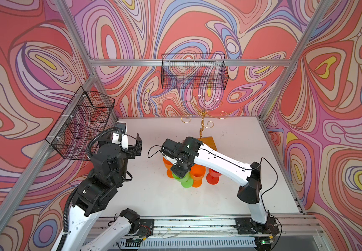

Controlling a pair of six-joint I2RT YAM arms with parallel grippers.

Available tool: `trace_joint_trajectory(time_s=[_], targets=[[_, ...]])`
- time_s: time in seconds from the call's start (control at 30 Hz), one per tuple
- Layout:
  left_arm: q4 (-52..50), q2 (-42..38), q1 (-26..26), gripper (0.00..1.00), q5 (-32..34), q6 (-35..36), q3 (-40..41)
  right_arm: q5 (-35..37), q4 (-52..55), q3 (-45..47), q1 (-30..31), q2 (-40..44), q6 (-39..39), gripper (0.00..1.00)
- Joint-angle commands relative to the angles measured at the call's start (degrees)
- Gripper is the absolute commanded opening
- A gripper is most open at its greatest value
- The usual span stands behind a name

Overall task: Take the wine glass off the wine glass rack
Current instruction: Pick up the wine glass from the center of the table.

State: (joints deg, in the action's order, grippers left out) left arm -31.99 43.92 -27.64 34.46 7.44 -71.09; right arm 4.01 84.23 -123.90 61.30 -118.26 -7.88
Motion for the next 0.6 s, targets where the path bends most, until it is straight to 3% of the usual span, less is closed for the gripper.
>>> trace_joint_trajectory(time_s=[0.0, 0.57], targets=[[-1.15, 0.1, 0.59, 1.0, -0.44, -0.41, -0.1, -1.16, -2.03, 1.9, -0.21, 2.24, 1.09, 0.42], [-1.41, 0.38, 1.12, 1.0, -1.05, -0.72, 0.07, -5.86, -10.83, 4.35, -0.04, 7.52, 3.37, 0.42]])
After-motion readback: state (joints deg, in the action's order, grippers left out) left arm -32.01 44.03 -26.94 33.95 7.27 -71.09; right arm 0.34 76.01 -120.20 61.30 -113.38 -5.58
